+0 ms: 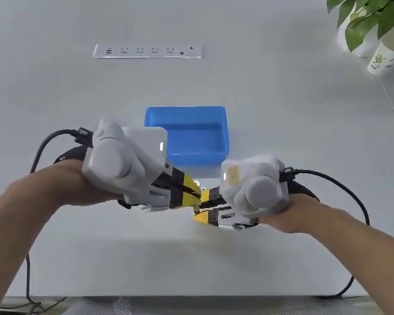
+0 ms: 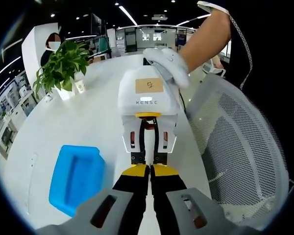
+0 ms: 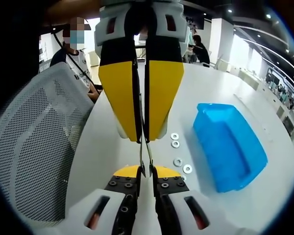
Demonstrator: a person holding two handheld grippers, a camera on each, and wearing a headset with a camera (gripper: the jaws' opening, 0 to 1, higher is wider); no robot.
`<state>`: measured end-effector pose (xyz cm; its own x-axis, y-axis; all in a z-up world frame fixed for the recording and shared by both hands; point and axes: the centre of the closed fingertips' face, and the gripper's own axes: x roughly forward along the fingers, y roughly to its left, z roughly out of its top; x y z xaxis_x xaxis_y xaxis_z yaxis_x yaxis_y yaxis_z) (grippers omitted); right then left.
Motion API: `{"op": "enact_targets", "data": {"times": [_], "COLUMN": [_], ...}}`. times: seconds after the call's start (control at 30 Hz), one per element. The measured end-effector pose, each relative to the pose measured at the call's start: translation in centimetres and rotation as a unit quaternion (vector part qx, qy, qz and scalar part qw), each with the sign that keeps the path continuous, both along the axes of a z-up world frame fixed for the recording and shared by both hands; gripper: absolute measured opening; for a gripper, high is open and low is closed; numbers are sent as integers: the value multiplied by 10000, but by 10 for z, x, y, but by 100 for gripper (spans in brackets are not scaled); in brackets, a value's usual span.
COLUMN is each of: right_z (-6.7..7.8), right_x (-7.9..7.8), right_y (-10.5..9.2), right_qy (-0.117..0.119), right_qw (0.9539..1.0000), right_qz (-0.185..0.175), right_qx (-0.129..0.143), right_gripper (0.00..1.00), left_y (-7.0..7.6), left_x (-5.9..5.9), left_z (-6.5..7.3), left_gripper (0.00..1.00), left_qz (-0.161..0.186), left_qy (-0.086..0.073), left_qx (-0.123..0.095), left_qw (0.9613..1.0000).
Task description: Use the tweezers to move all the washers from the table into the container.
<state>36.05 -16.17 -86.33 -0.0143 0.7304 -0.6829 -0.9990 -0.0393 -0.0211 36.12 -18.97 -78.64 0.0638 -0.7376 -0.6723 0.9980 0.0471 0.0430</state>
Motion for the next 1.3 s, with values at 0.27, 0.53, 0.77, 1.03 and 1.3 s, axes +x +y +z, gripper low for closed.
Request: {"op": "enact_targets", "data": {"times": [0.27,0.53,0.77,1.03,1.3], "right_z": [2,3,2,0,-2], "right_x": [8,14,19,25,34], "right_y": [0,1,-1,-3,-2], "right_qy": [-41,-54,-50,-58,-66], "right_qw": [10000,10000,9999,9999,9998], "right_qz": [-42,-57,-92,-135,-167], "right_qx": [21,55,60,58,72], "right_gripper": [12,12,12,12,12], "left_y": [-1,-1,-2,-4,-5], "left_x": [6,12,16,23,29], "left_z": [2,5,5,3,3], "left_gripper": [5,5,5,5,5], "left_qz": [-1,43,32,12,13], "left_qy": [-87,-77,-63,-76,-98], "left_qx": [0,-15,-7,-9,-7], "left_qw": [10000,10000,10000,10000,10000]}}
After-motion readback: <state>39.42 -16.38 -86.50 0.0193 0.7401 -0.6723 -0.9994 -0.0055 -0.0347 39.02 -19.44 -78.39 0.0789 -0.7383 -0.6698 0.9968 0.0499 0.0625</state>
